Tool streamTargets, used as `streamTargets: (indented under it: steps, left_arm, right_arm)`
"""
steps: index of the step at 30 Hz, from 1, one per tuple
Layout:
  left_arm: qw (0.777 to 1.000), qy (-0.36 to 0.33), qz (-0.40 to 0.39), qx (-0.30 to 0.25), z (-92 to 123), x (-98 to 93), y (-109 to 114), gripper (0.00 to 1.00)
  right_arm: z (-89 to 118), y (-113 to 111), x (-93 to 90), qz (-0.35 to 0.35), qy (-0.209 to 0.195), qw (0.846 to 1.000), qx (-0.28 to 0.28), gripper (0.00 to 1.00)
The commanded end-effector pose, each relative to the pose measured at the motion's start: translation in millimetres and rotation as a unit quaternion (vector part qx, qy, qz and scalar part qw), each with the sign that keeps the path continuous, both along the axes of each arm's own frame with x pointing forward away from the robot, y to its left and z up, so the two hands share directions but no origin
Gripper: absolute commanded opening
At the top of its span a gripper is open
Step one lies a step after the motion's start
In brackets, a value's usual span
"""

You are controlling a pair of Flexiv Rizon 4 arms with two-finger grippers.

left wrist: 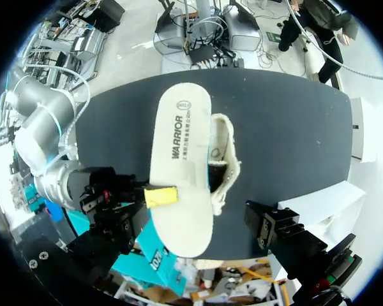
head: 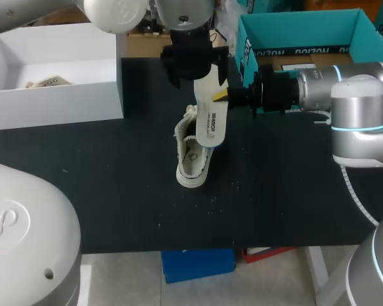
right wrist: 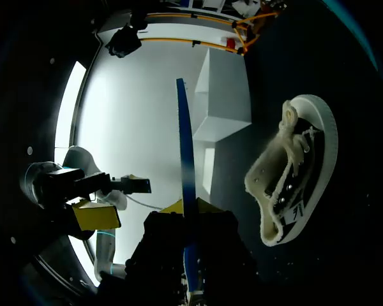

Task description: Take the shoe out of the shoebox, open the shoe tongue, remove and reinsert the insole, then place the shoe into the shoebox

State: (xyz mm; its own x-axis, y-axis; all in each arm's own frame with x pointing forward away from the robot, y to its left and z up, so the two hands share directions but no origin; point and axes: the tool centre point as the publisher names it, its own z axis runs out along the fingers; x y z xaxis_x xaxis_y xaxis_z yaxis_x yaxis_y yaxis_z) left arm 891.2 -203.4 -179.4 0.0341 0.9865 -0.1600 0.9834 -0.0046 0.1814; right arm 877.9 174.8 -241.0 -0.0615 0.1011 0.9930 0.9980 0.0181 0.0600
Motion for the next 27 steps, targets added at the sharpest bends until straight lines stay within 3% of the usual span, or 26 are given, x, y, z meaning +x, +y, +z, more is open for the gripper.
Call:
streamTargets:
  steps: [1, 6, 13, 21, 27]
  left_arm:
    - [1.0, 0.01, -0.003, 0.007, -0.3, 29.2, -6.7, 1.0]
    - [1.0, 0.009, -0.002, 0.007, 1.6, 58.2, -8.8, 1.0]
    - [1.0, 0.004, -0.003, 0.008, 3.1, 80.0, -14.8, 1.0]
    - [1.0, 0.009, -0.002, 0.01, -2.2, 72.2, -15.9, 1.0]
    - [1.0, 0.005, -0.003, 0.008, 10.0, 45.6, -13.3, 1.0]
  right_arm:
    - [-0.1, 0.6, 0.9, 0.001, 0.001, 1.0, -0.001, 0.0]
    - [-0.1, 0.6, 0.9, 0.001, 0.001, 1.0, -0.001, 0.0]
    - [-0.1, 0.6, 0.9, 0.001, 0.001, 1.0, -0.001, 0.0]
    - [-0.1, 0.6, 0.9, 0.001, 0.001, 1.0, -0.001, 0.0]
    - [-0.1, 0.6, 0.9, 0.001, 0.001, 1.0, -0.001, 0.0]
